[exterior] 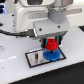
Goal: Insert the blue gear onto the right peg, followed by the red gear
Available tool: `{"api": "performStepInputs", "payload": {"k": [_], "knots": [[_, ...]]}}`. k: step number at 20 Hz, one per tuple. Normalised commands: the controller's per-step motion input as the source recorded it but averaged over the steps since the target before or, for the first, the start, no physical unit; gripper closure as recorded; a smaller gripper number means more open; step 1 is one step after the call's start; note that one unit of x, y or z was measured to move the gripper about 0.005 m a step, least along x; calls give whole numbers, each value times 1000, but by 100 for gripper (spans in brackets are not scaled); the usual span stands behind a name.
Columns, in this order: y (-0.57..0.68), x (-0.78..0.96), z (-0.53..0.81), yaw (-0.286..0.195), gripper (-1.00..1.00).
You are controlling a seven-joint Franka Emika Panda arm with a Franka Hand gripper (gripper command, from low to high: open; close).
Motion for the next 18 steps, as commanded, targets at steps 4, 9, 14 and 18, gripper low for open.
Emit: {"api": "performStepInputs", "payload": {"k": [4,9,14,18], "knots": [[-101,364,61,0,100],[-227,337,0,0,100],[-113,383,6,0,100],[164,454,420,0,100]]}}
